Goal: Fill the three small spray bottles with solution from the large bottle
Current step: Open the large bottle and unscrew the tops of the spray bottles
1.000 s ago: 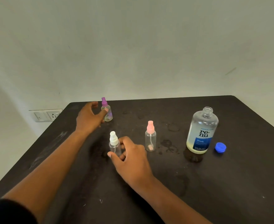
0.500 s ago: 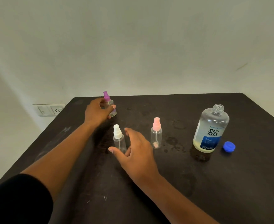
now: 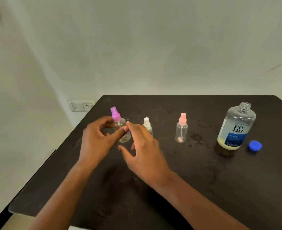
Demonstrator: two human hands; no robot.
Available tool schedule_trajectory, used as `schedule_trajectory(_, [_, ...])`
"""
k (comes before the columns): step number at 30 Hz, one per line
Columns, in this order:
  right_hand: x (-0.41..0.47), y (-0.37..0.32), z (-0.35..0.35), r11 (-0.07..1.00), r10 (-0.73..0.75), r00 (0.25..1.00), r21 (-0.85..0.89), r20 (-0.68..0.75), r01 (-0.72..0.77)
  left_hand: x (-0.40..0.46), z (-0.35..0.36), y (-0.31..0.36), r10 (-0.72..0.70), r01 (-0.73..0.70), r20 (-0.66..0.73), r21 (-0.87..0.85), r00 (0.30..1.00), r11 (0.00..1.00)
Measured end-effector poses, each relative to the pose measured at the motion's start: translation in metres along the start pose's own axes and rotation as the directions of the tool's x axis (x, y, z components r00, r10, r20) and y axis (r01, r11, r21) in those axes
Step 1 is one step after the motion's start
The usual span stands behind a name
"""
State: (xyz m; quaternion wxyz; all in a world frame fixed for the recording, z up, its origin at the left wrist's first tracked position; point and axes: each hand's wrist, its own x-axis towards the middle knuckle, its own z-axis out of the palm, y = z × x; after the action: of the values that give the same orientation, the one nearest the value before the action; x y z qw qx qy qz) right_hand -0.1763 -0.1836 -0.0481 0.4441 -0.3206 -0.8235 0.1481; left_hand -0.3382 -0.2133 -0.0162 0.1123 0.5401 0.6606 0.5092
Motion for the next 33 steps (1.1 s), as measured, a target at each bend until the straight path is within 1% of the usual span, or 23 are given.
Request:
schedule_trajectory(2, [-0.001,-0.005,0.006,0.999,0.049,0.998,0.014,0.034,-0.05,-0.013,-0.001,0.001,0.001,-0.001,0.0,-0.001,1.0,1.0])
schedule_trajectory(8, [-0.008,-0.01,0.014,0.985,0.142,0.99,0.097,0.009,-0.142,-0.035,-0.01,-0.008,-0.002,0.0,0.075,0.031,0.997,1.0])
schedule_trajectory(12, [-0.014,-0.013,0.023,0.964,0.207,0.977,0.16,0.044,-0.212,-0.039,-0.014,-0.012,0.029,-0.025,0.102,-0.04,0.994,0.999])
schedule_trajectory(16, [-0.015,-0.017,0.032,0.959,0.207,0.975,0.177,0.082,-0.219,-0.037,-0.02,-0.019,0.081,-0.068,0.131,-0.101,0.988,0.993])
schedule_trajectory(19, [-0.015,-0.016,0.038,0.959,0.213,0.973,0.169,0.09,-0.226,-0.034,-0.021,-0.024,0.087,-0.063,0.17,-0.142,0.982,0.988])
schedule_trajectory(23, [-0.017,-0.011,0.041,0.961,0.232,0.964,0.126,0.131,-0.248,-0.034,-0.018,-0.032,0.085,-0.059,0.19,-0.142,0.978,0.988])
schedule_trajectory(27, [-0.018,-0.006,0.044,0.966,0.224,0.963,0.094,0.152,-0.24,-0.035,-0.012,-0.035,0.086,-0.061,0.15,-0.162,0.985,0.985])
schedule_trajectory(33, [-0.017,-0.002,0.048,0.968,0.226,0.963,0.076,0.148,-0.239,-0.046,-0.002,-0.035,0.089,-0.087,0.008,-0.159,0.996,0.984])
